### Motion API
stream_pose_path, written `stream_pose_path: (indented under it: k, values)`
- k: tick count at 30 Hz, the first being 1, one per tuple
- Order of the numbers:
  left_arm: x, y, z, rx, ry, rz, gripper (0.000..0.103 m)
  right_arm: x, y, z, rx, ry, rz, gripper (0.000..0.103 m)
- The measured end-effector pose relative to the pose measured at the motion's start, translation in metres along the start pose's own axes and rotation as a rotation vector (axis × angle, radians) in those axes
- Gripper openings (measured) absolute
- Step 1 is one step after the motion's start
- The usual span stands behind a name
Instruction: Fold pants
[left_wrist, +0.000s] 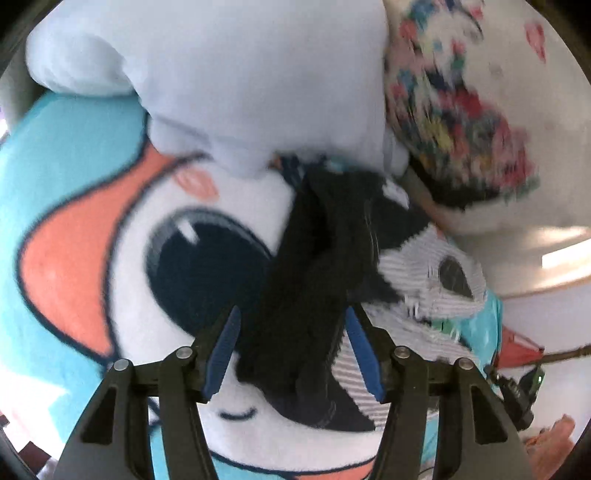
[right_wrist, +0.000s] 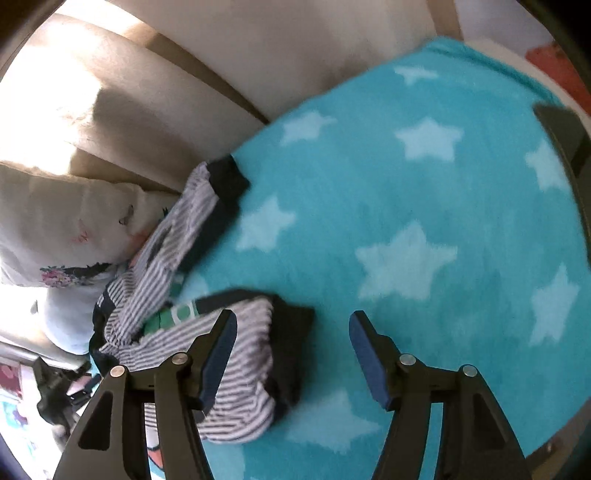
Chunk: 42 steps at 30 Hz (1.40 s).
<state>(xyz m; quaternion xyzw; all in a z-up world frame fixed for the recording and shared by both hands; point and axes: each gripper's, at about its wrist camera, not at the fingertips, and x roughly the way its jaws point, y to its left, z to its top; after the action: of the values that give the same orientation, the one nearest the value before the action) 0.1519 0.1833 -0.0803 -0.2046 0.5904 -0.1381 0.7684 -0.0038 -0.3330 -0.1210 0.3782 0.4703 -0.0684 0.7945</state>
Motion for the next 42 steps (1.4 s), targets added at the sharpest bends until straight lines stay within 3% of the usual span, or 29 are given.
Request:
stream_pose_path:
  k: [3, 6, 8, 9, 10, 12, 22, 26, 32, 33, 36, 38, 40, 42]
  values:
    - [0.012, -0.009, -0.012, 0.028, 0.027, 0.02, 0.058, 0.008, 0.005, -0.011, -0.017, 0.024, 0.019, 0.068]
    - [0.021, -0.028, -0.018, 0.076, 0.034, 0.09, 0.057, 0.021, 0.022, -0.019, -0.063, 0.049, 0.018, 0.068]
    - [0.027, -0.04, -0.019, 0.091, 0.051, 0.116, 0.021, 0.025, 0.029, -0.024, -0.094, 0.054, 0.009, 0.068]
    - [0.025, -0.039, -0.022, 0.088, 0.06, 0.12, 0.022, 0.027, 0.034, -0.025, -0.114, 0.056, 0.009, 0.065]
    - [0.022, -0.04, -0.024, 0.08, 0.055, 0.115, 0.021, 0.028, 0.037, -0.026, -0.122, 0.064, 0.011, 0.043]
    - [0.013, -0.04, -0.027, 0.065, 0.046, 0.106, 0.021, 0.031, 0.041, -0.026, -0.125, 0.098, 0.023, 0.015]
    - [-0.057, -0.031, -0.051, -0.033, -0.051, 0.052, 0.021, 0.001, 0.032, -0.026, -0.127, 0.104, 0.102, 0.013]
    - [-0.057, -0.032, -0.067, -0.079, -0.055, 0.036, 0.021, -0.01, 0.027, -0.029, -0.119, 0.105, 0.124, 0.013]
    - [-0.031, -0.012, -0.073, -0.165, 0.008, 0.05, 0.022, -0.01, 0.009, -0.031, -0.097, 0.099, 0.102, 0.016]
    - [-0.027, -0.01, -0.074, -0.164, 0.012, 0.071, 0.022, -0.01, 0.008, -0.031, -0.095, 0.093, 0.102, 0.018]
    - [-0.015, -0.005, -0.078, -0.16, 0.025, 0.125, 0.023, -0.009, 0.009, -0.035, -0.123, 0.096, 0.08, 0.059]
    - [-0.01, -0.001, -0.082, -0.173, 0.03, 0.135, 0.024, -0.006, 0.012, -0.04, -0.152, 0.095, 0.065, 0.059]
    - [-0.011, 0.002, -0.083, -0.188, 0.027, 0.119, 0.024, -0.003, 0.015, -0.044, -0.189, 0.1, 0.015, 0.041]
    - [-0.02, 0.003, -0.085, -0.183, 0.001, 0.098, 0.024, -0.003, 0.016, -0.043, -0.198, 0.102, 0.0, 0.04]
